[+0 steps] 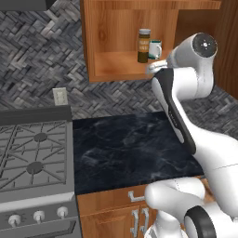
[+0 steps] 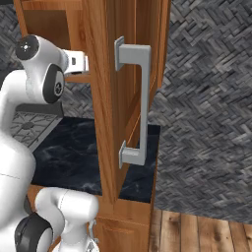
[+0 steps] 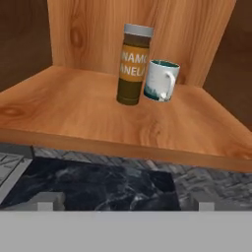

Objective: Take the cinnamon bottle from the cabinet and place it on the dining table, next to the plate with the cupcake. Then take the chocolate from the dining counter and place it on the cupcake plate.

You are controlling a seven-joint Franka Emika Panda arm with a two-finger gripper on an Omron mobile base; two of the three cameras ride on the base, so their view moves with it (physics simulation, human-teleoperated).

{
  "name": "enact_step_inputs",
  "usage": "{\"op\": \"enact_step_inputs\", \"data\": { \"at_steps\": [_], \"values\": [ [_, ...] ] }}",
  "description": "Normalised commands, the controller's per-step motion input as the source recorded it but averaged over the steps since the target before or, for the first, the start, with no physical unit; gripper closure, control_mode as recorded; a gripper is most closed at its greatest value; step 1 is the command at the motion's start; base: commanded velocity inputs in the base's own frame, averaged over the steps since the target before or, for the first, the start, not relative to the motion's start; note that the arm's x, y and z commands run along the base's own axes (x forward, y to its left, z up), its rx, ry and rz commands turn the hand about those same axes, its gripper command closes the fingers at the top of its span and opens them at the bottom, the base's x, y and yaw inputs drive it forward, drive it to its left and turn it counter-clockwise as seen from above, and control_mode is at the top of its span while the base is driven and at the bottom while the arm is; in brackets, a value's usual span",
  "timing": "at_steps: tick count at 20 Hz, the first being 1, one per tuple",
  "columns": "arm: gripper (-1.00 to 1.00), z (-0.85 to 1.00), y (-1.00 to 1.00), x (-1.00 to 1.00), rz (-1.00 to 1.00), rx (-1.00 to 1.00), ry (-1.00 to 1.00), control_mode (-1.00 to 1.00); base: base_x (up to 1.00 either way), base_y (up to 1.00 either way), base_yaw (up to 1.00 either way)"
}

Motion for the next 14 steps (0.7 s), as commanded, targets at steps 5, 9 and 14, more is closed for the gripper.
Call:
{"op": "enact_step_inputs", "data": {
  "at_steps": [5,9,14],
  "values": [
    [-1.00,0.46,0.17,0.41,-0.01,0.00,-0.15,-1.00,0.00,0.00,0.00],
    [-1.00,0.27,0.17,0.28,0.00,0.00,-0.08,-1.00,0.00,0.00,0.00],
    [-1.00,0.07,0.05,0.39,-0.01,0.02,0.05,-1.00,0.00,0.00,0.00]
  ]
}}
